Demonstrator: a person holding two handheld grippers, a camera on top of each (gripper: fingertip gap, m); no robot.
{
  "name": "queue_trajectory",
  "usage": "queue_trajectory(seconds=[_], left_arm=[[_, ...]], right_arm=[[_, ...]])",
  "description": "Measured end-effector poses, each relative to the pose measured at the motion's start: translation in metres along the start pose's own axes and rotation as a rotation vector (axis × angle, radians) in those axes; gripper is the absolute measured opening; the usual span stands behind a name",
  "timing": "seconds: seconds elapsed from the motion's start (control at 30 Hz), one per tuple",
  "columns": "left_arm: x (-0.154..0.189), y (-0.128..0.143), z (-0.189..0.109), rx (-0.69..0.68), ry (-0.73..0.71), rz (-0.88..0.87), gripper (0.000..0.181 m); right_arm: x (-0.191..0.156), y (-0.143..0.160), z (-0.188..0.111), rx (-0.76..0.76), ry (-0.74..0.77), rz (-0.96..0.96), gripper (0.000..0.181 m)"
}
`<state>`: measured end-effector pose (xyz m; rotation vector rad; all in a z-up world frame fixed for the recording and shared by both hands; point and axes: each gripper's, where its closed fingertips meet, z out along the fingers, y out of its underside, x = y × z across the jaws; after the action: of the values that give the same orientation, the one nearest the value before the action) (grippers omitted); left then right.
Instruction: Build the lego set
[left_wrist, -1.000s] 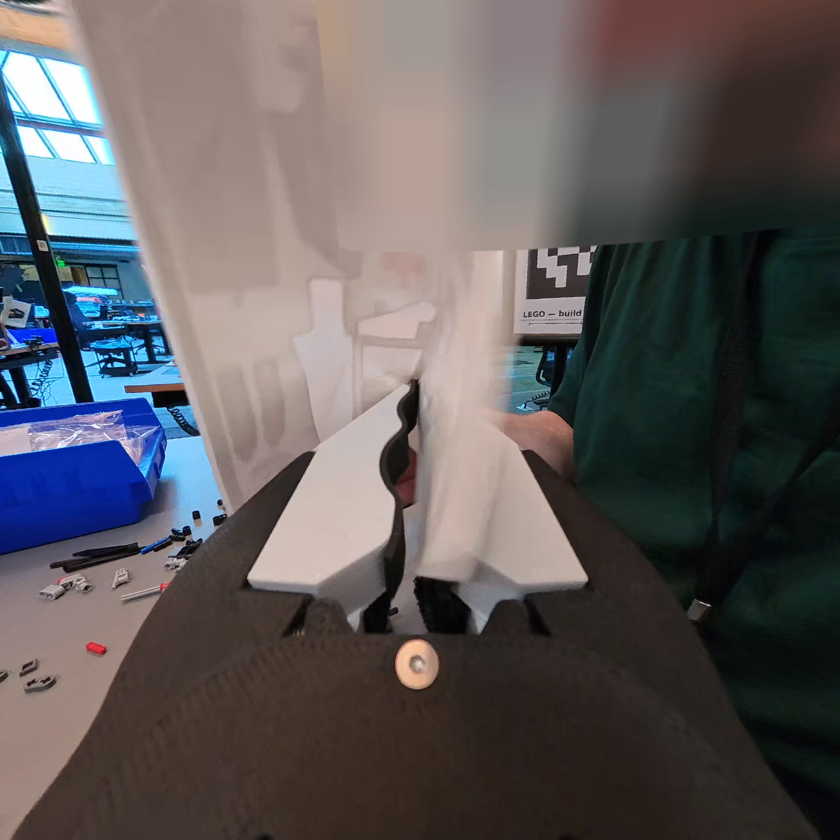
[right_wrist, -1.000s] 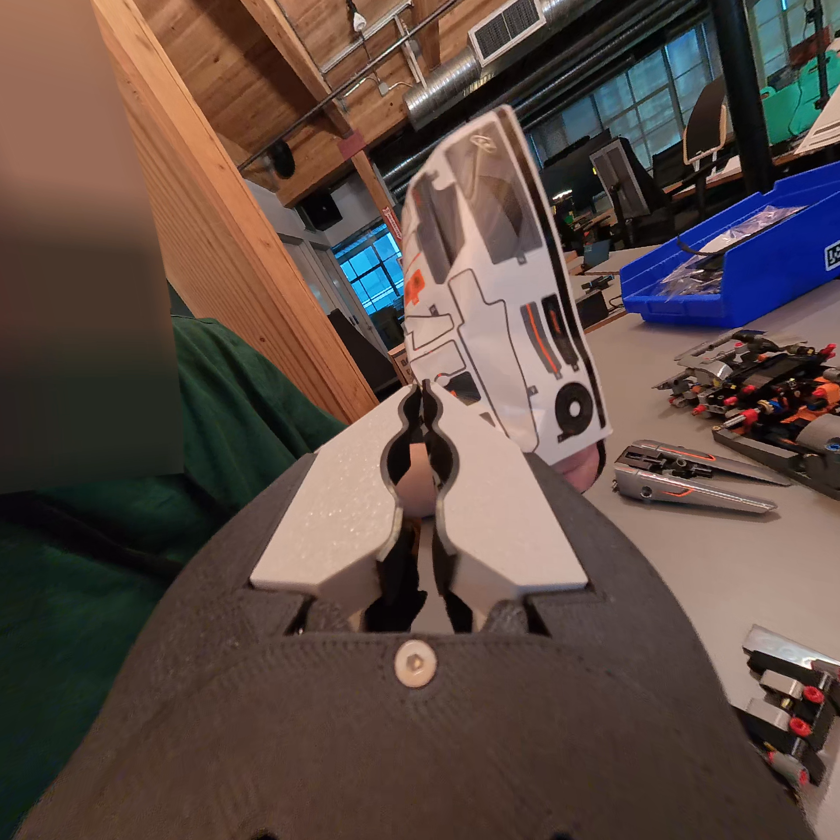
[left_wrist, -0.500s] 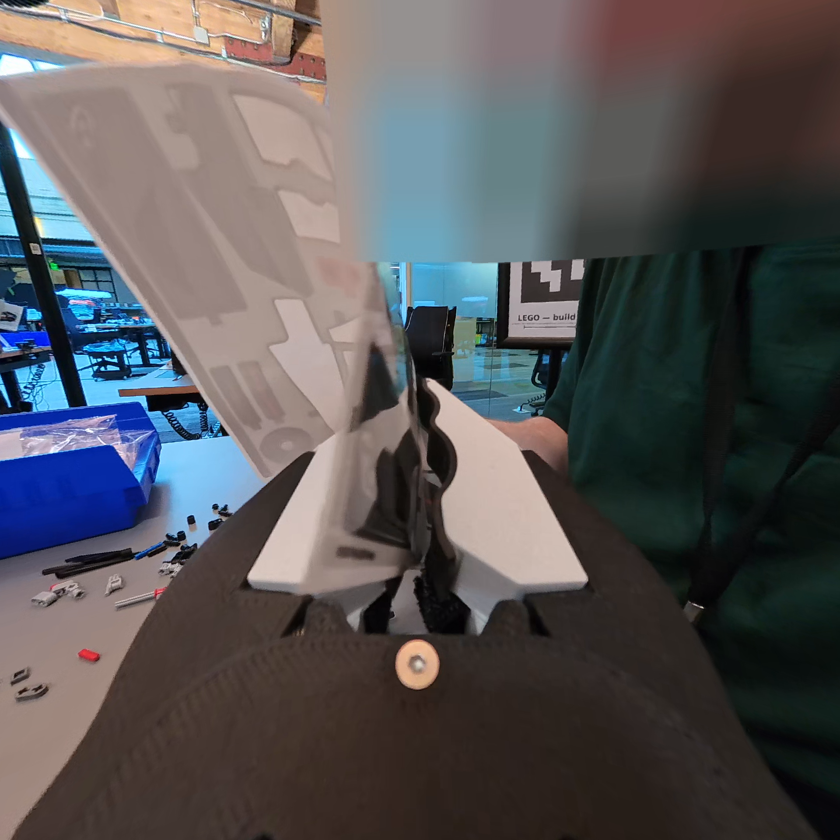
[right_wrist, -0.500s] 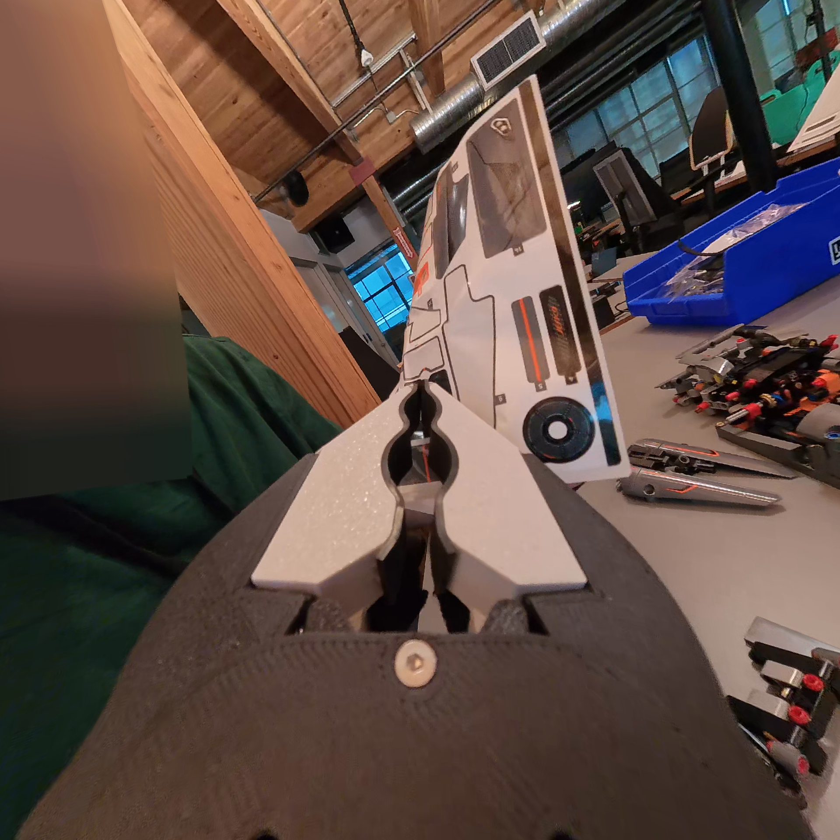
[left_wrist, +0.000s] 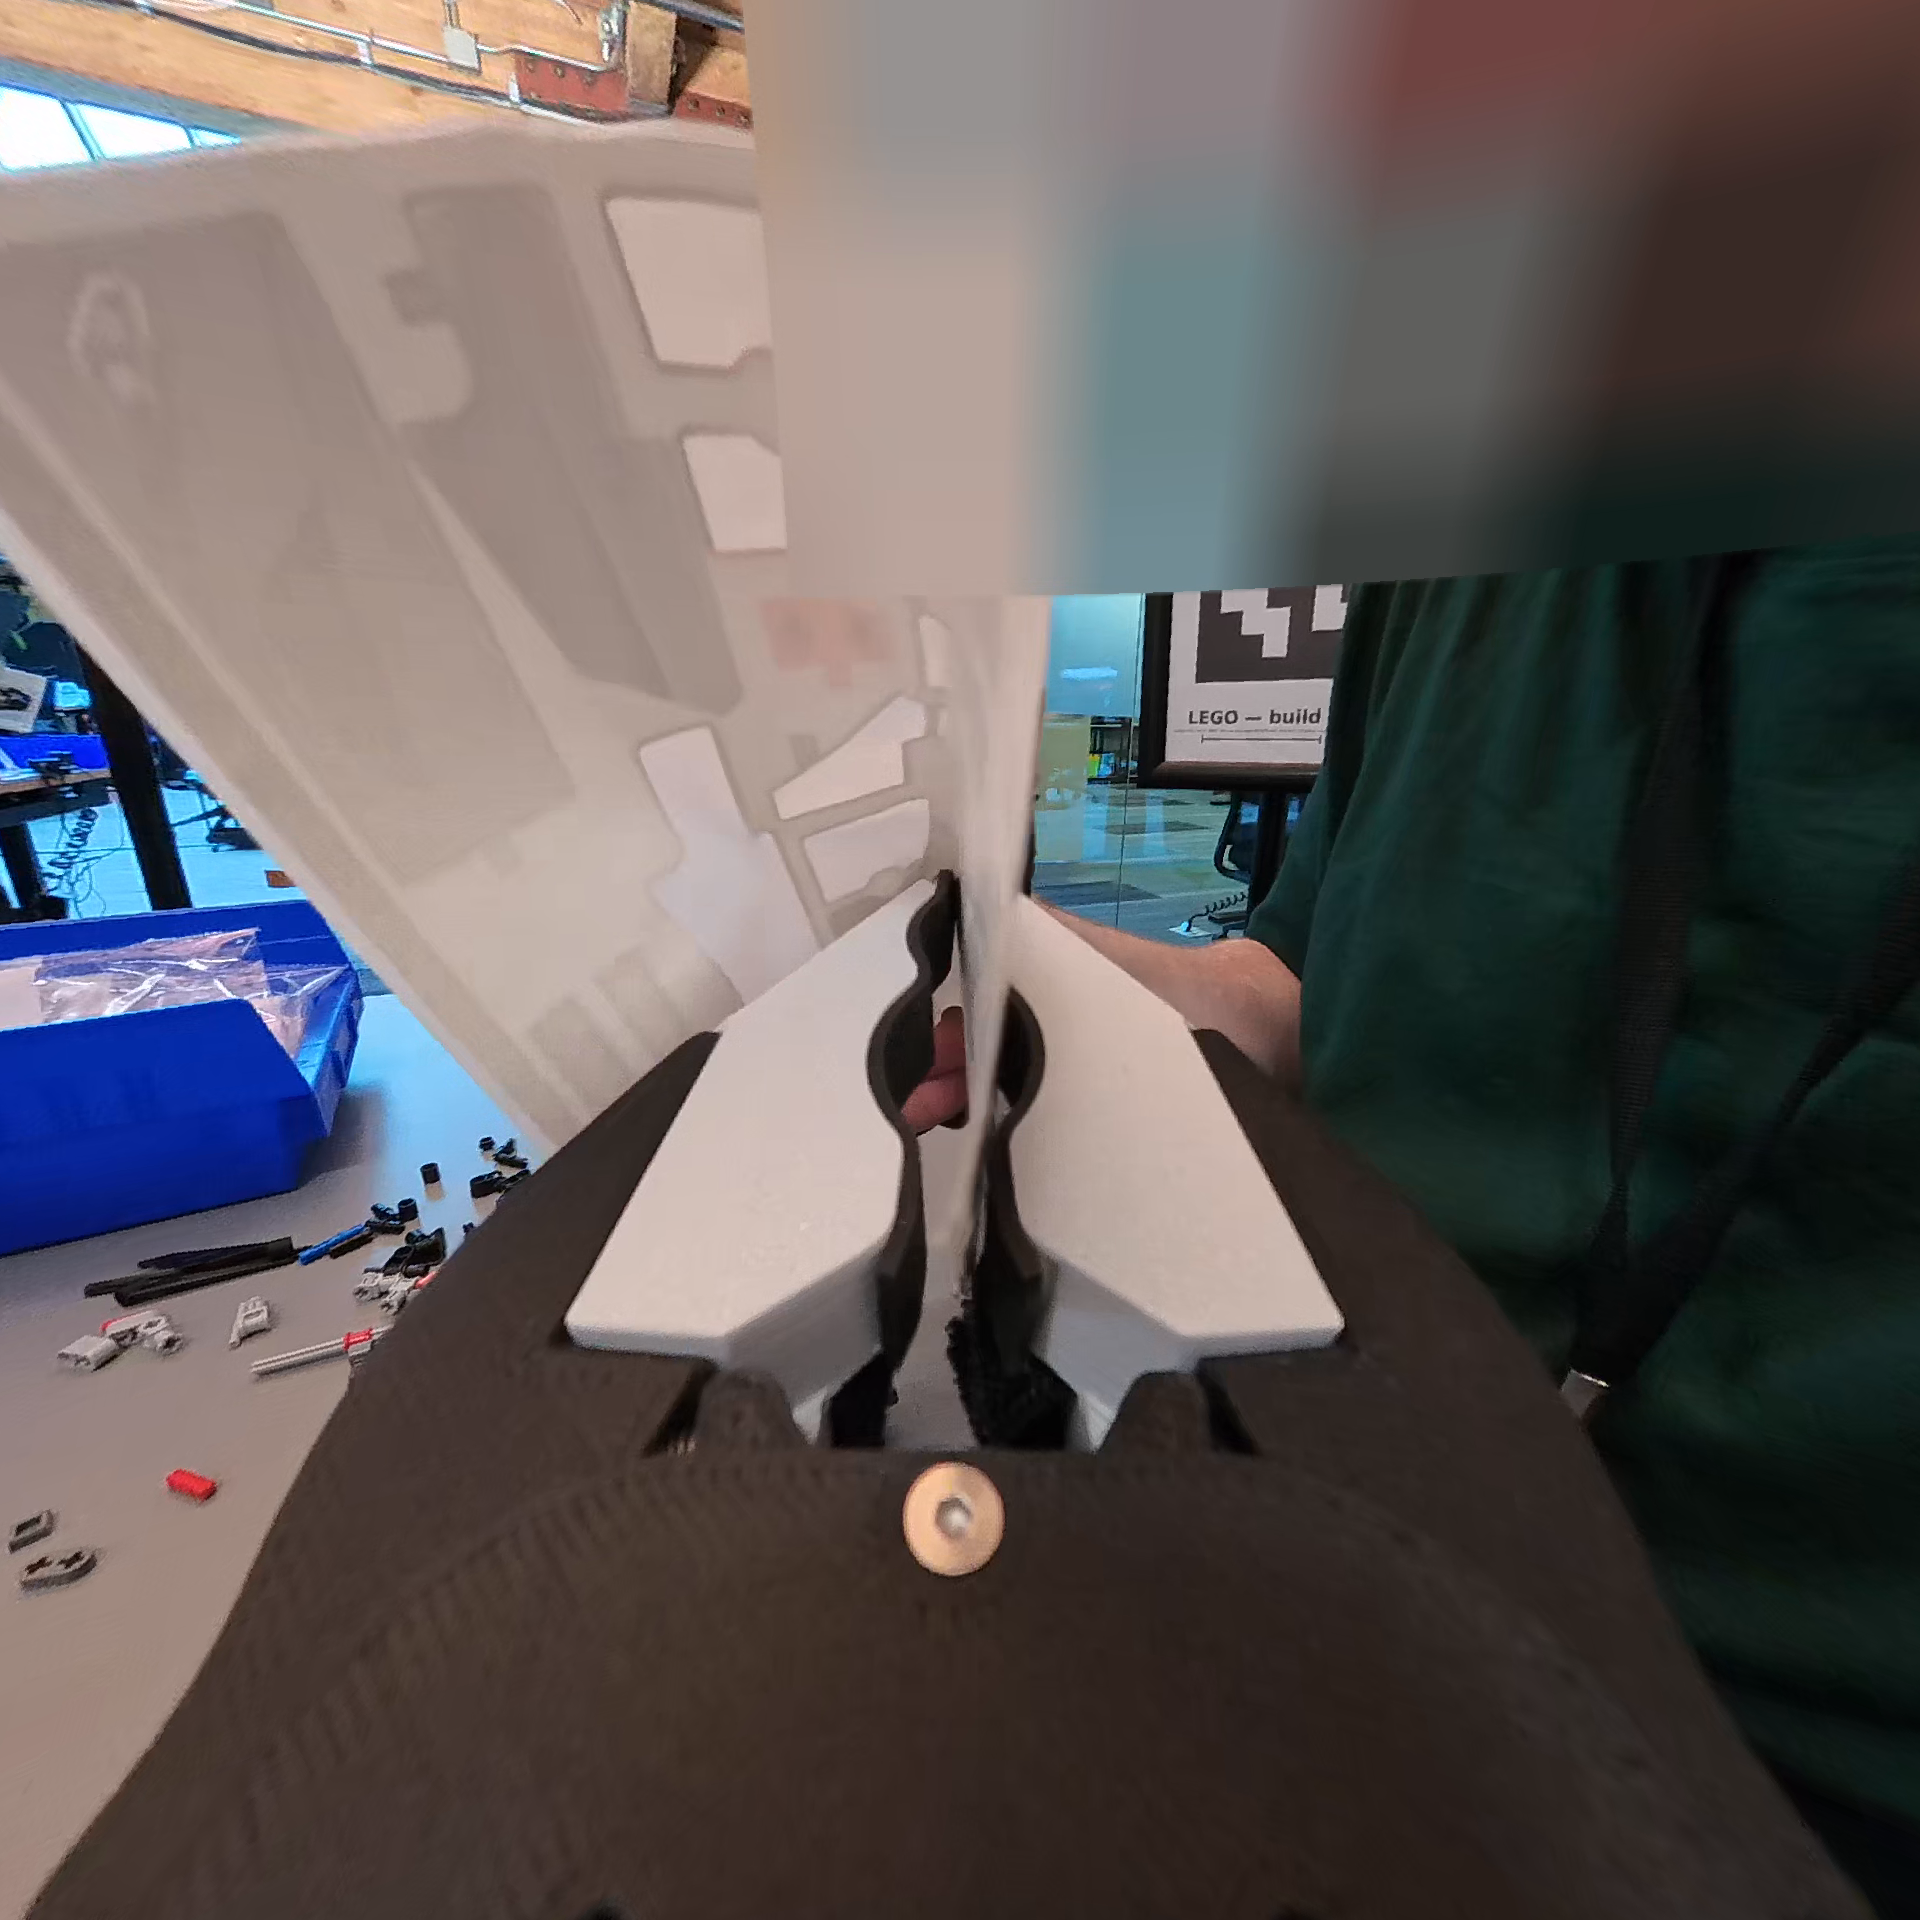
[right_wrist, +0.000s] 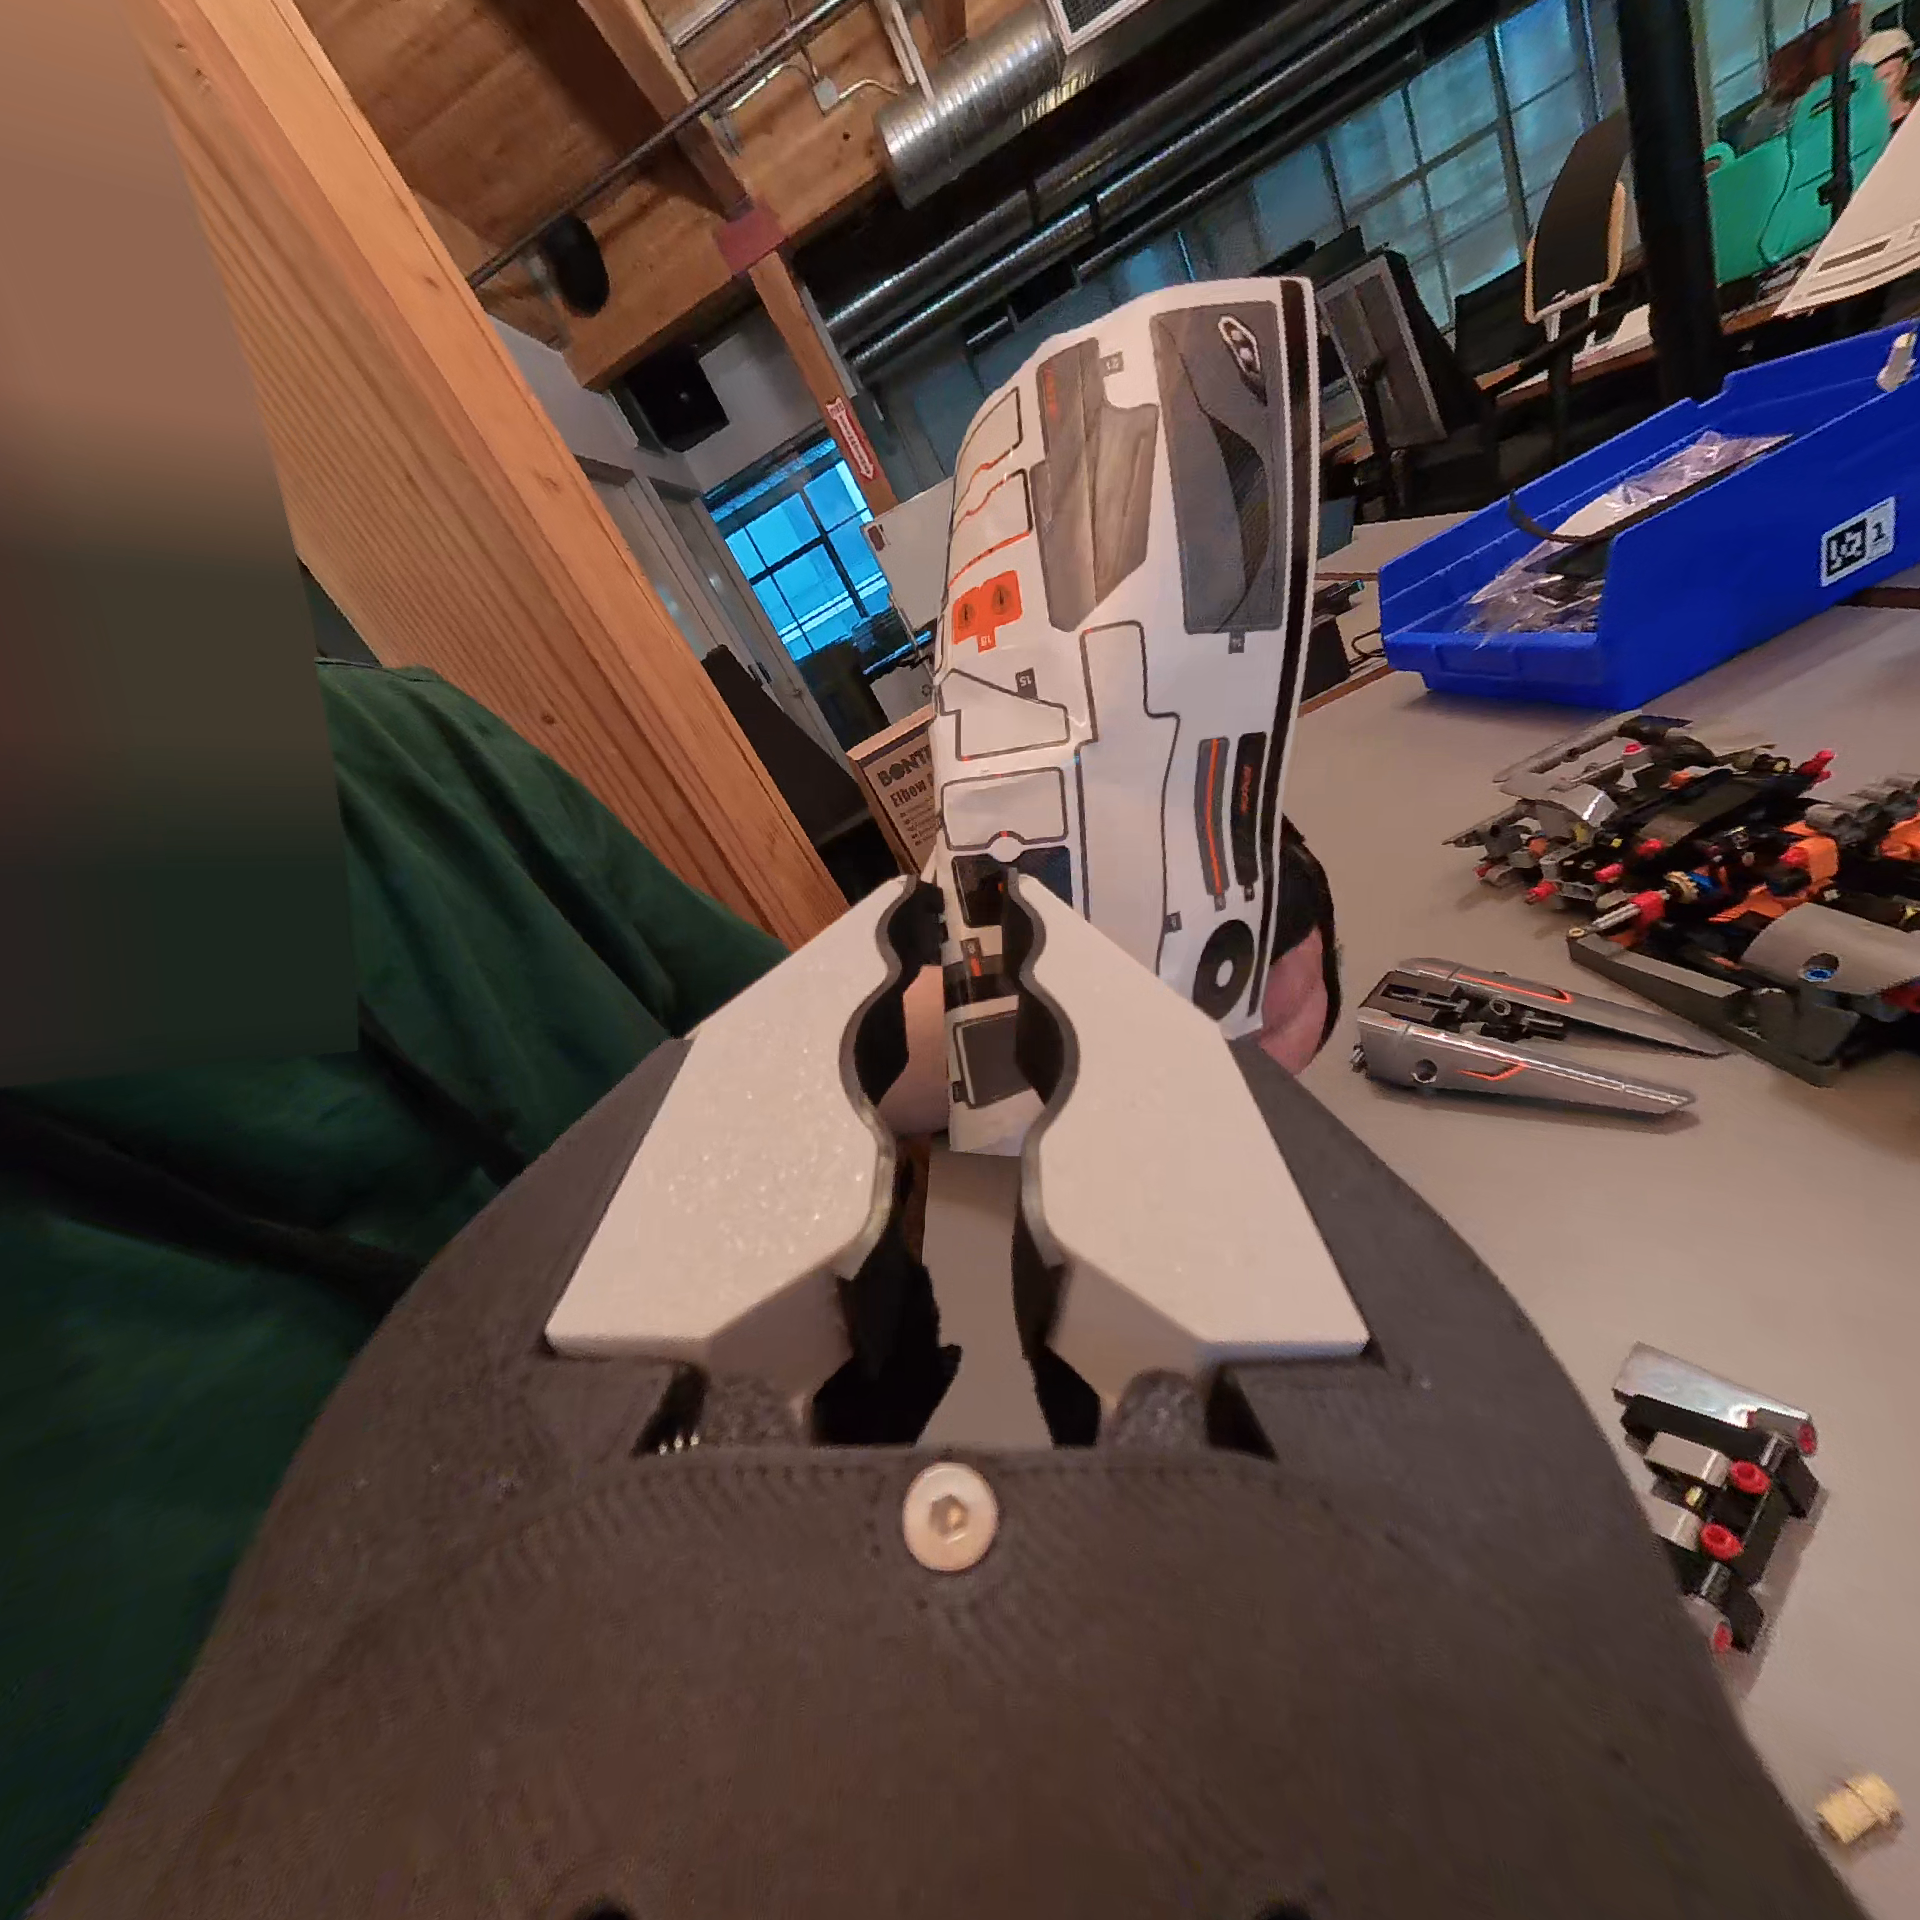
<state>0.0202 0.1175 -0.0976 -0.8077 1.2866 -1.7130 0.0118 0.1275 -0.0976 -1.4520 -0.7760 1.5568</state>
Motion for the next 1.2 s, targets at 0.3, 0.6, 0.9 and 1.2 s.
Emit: queue_trajectory(seconds=[0.3,0.6,0.9,1.2], left_arm=[[0.004,0.0,0.0,-0.003,0.024,0.011,0.0],[0.004,0.005,0.001,-0.026,0.032,0.01,0.0],[0.002,0.006,0.0,-0.031,0.025,0.002,0.0],[0.0,0.006,-0.001,-0.028,0.018,-0.006,0.0]], right_arm=[[-0.004,-0.001,0.0,0.015,-0.063,0.036,0.003],[-0.006,0.0,0.0,0.01,-0.081,0.056,0.0],[-0.001,-0.003,-0.003,0.031,-0.045,0.036,0.0],[0.005,-0.001,-0.009,0.002,0.038,-0.015,0.009]])
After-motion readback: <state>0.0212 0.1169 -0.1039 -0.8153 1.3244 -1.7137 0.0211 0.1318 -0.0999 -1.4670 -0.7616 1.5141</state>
